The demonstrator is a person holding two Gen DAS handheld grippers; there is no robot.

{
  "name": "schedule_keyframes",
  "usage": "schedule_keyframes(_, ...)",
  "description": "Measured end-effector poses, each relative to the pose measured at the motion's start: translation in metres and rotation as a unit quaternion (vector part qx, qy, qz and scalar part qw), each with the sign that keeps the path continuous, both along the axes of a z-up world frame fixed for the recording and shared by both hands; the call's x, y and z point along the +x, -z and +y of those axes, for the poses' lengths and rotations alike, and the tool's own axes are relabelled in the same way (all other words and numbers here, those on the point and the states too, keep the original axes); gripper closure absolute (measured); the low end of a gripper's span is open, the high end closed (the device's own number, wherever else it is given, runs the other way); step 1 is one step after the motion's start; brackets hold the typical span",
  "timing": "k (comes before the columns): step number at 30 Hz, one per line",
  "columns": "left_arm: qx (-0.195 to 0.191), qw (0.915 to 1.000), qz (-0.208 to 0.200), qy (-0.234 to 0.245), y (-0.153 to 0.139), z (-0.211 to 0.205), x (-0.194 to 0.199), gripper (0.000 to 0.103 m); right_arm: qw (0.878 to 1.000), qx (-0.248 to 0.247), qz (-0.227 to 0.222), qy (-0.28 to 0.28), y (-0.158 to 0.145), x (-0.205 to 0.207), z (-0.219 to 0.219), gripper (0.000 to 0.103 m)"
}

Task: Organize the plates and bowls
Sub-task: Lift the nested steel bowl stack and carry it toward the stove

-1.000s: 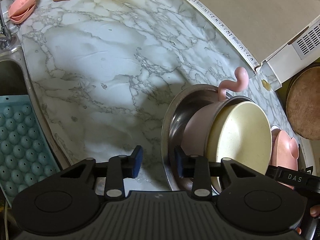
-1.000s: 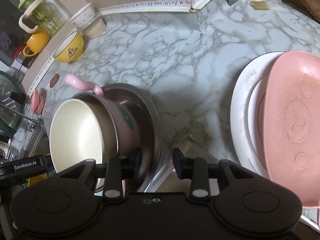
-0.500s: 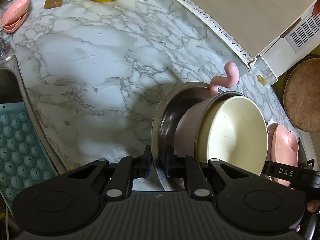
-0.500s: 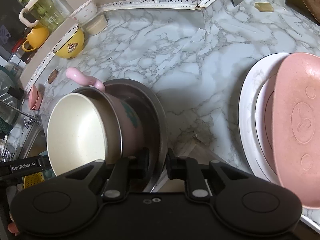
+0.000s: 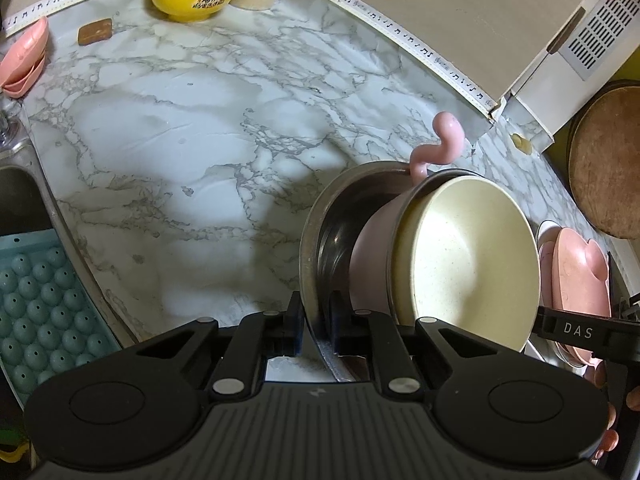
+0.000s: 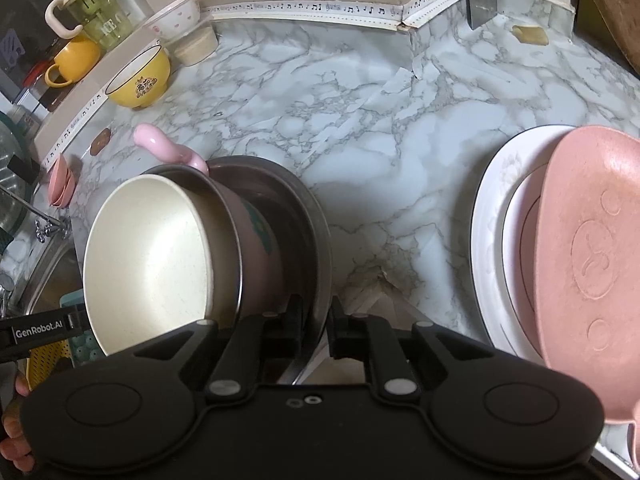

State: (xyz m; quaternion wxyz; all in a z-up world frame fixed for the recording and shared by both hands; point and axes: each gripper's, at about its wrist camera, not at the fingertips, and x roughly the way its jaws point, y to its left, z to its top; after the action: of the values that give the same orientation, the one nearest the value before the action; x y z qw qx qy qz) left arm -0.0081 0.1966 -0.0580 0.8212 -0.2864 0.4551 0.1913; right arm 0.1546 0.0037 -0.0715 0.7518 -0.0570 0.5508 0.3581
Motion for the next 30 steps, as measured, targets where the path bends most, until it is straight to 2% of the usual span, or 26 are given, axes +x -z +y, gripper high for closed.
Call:
schedule_keyframes(15,0.034,0.9990,-0.013,0.026,-0.019,-0.016,-0.001,0.091,1.000,-0.002,-0.023,-0.012,-0.012,-0.007,-0.008,0.089)
schedule_keyframes(30,0.053,0.9957,-0.039,0.065,-0.056,-0.042,0.021,0.091,0.998,0.014,-0.056,0.014,-0.051,-0.002,-0.040,0.089)
